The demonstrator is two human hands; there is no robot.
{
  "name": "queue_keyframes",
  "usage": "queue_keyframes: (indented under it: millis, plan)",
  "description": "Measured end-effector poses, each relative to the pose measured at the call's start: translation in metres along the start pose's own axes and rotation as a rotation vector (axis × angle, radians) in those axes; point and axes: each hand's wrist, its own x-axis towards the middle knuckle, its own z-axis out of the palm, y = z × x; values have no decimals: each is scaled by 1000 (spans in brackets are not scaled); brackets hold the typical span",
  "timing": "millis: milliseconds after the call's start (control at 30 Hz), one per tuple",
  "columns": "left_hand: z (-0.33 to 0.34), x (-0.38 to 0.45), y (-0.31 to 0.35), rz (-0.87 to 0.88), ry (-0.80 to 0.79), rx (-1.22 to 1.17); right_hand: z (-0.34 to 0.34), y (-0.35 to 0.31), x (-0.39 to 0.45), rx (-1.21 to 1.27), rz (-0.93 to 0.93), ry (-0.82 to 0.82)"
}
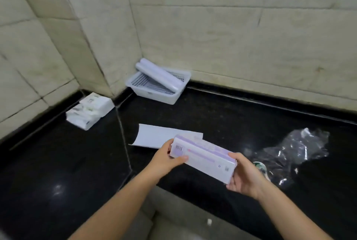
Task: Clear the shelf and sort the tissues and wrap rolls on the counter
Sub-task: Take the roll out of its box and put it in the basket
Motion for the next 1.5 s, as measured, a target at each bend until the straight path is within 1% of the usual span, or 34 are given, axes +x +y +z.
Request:
queue_keyframes:
  millis: [100, 133, 233, 267, 333, 400, 467, 567, 667, 733, 833, 933, 1033, 1067, 1133, 1200, 1267, 1300, 1367, 1433, 1467, 1500]
  plan:
    - [-48, -8, -14, -51, 82, -237, 58, 13, 23, -3, 35, -168]
    - [-60, -10, -17, -58, 83, -325, 74, 17, 28, -7, 41, -216]
    - [-86, -8, -22, -38, 21, -557, 107, 23, 43, 9, 32, -355]
    - [-91, -7, -23, -28, 23, -593, 115, 24, 48, 15, 29, -376]
    - [-101, -2, -27, -16, 59, -623, 128, 23, 59, -5, 30, -357]
    - [-111, 2, -31, -17, 109, -599, 135, 23, 72, -39, 25, -295]
    - [-120, 6, -36, -19, 150, -515, 139, 24, 83, -36, 22, -275]
    - [-131, 12, -41, -4, 206, -470, 146, 26, 96, 56, 12, -342]
    - [-142, 18, -41, 4, 196, -448, 147, 24, 104, 79, -54, -392]
    - [-145, 24, -38, 27, 197, -395, 145, 21, 112, 69, -103, -357]
    - [-146, 33, -30, 95, 230, -250, 143, 11, 123, 23, -126, -310]
    - [-146, 42, -20, 127, 274, -248, 140, -3, 129, -57, -154, -250]
    - [-150, 51, -13, 89, 386, -250, 135, -18, 133, -163, -208, -208]
    - [-152, 54, -11, 62, 398, -249, 133, -24, 134, -185, -222, -197]
    - [-154, 59, -10, -14, 368, -251, 130, -34, 135, -236, -246, -190]
    - [-155, 63, -16, -84, 321, -230, 128, -44, 137, -340, -276, -168]
    - [-153, 63, -27, -149, 286, -155, 129, -49, 142, -421, -294, -127]
    - [-151, 61, -33, -162, 278, -46, 131, -50, 144, -456, -293, -108]
    - [-147, 54, -49, -147, 225, 284, 139, -47, 148, -538, -268, -80]
    - [-144, 47, -62, -143, 103, 664, 153, -40, 150, -639, -227, -75]
    - [-143, 44, -67, -172, 51, 832, 160, -36, 151, -690, -212, -78]
    - [-143, 42, -71, -224, 32, 955, 166, -31, 152, -746, -202, -80]
